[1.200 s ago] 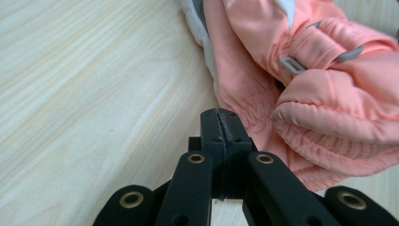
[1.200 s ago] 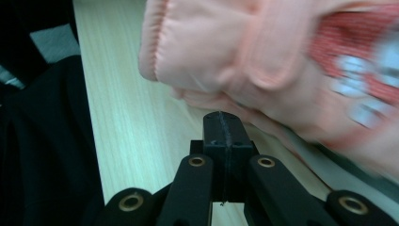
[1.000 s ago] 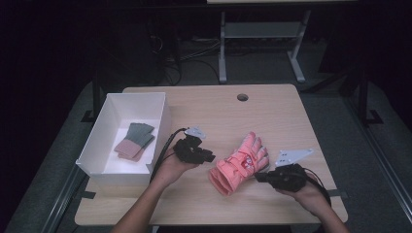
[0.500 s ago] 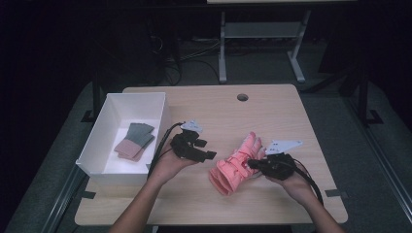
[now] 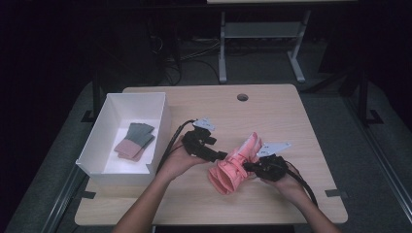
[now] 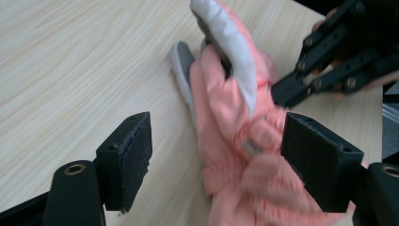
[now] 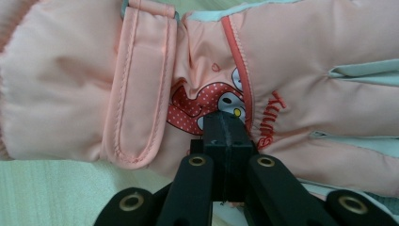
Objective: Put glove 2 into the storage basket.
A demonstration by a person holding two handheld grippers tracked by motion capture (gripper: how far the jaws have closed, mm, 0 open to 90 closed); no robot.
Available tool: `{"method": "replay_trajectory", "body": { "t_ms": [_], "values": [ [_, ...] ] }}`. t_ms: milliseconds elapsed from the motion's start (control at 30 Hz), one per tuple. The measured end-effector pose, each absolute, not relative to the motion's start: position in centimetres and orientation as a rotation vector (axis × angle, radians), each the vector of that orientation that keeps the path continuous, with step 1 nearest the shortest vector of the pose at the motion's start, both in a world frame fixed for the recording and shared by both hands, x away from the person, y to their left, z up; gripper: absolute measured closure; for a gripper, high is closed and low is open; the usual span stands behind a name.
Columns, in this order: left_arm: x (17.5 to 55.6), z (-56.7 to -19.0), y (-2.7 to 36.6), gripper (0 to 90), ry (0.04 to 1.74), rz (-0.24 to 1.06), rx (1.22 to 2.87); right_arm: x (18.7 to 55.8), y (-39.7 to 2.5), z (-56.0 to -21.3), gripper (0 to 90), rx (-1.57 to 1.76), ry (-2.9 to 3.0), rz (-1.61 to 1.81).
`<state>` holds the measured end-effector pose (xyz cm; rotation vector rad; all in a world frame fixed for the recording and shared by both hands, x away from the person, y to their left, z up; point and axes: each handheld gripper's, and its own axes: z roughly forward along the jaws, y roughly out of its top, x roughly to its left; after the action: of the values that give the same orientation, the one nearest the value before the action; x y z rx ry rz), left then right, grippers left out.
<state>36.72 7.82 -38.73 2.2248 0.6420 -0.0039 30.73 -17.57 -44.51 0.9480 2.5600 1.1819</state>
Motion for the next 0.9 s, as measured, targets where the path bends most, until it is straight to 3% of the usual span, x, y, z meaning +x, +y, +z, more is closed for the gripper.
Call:
{"method": "replay_trajectory", "body": {
  "t_ms": [367,900],
  "values": [
    [38.4,-41.3,3.8,22.2,0.615,-0.095,2.296,30.7,-17.2,-44.9,90.0,0.949,2.567,1.151],
    [39.5,-43.8,3.7,19.6,0.655,-0.201,2.304,29.6,-18.6,-44.1,90.0,0.947,2.546,1.149]
  ]
}}
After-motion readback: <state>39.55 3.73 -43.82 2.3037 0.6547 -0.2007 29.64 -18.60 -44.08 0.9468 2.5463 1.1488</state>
